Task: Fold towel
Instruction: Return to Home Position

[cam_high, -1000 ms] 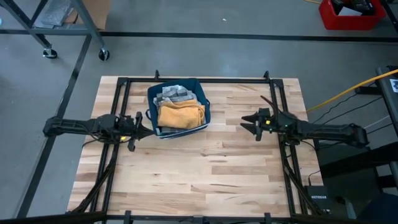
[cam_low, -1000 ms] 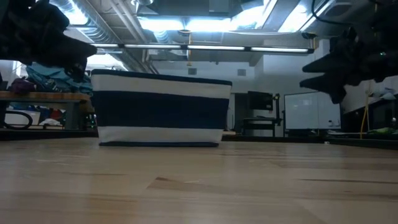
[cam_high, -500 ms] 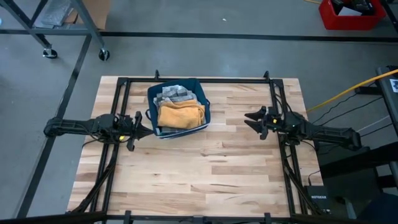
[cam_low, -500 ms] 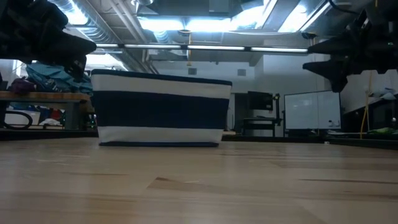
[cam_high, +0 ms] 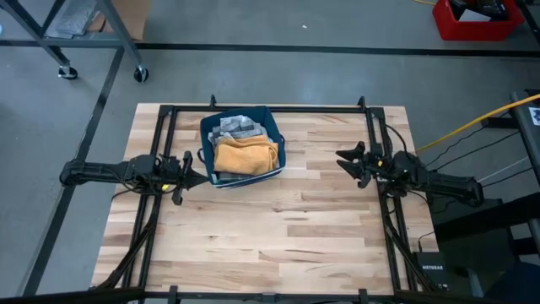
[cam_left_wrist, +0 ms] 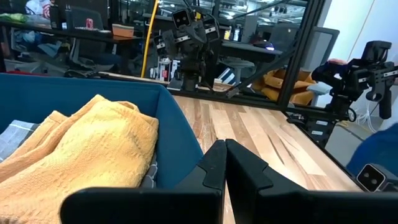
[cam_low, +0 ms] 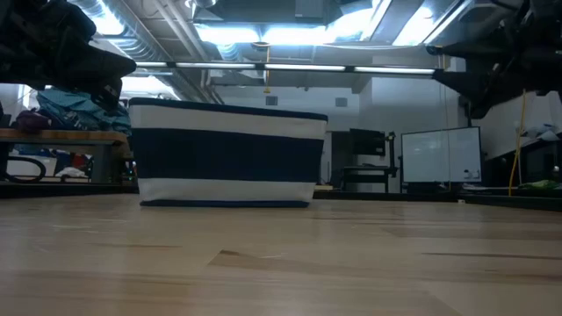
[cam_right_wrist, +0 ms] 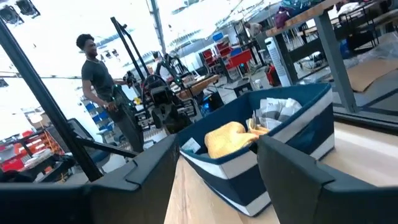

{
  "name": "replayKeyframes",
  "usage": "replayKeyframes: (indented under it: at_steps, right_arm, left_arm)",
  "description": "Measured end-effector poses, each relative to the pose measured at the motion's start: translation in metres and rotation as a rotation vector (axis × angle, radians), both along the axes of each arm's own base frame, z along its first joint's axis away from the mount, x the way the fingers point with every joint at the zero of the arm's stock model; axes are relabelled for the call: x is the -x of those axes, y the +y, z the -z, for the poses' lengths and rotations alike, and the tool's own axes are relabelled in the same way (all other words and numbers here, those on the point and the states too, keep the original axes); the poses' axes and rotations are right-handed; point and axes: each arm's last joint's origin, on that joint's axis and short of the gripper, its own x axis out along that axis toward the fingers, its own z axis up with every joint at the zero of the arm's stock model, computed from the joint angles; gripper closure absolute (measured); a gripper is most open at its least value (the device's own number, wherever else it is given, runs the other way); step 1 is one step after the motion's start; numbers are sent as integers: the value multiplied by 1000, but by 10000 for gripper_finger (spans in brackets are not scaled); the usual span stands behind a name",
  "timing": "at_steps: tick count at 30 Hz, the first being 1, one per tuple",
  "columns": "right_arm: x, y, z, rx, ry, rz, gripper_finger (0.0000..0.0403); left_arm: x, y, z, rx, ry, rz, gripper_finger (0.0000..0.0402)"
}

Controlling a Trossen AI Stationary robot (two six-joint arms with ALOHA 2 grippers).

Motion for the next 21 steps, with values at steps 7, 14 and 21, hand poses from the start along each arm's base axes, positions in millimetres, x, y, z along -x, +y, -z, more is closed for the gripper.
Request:
replayKeyframes:
  at_steps: [7,14,21]
  right_arm:
    - [0,0,3,-4,28,0,180]
    - [-1,0,9,-15,89,1,180]
    - [-1,0,13,-21,130,0,180]
  left_arm:
    - [0,0,0,0,0,0,400]
    - [0,0,0,-1,1,0,400]
    - [0,0,0,-1,1,0,400]
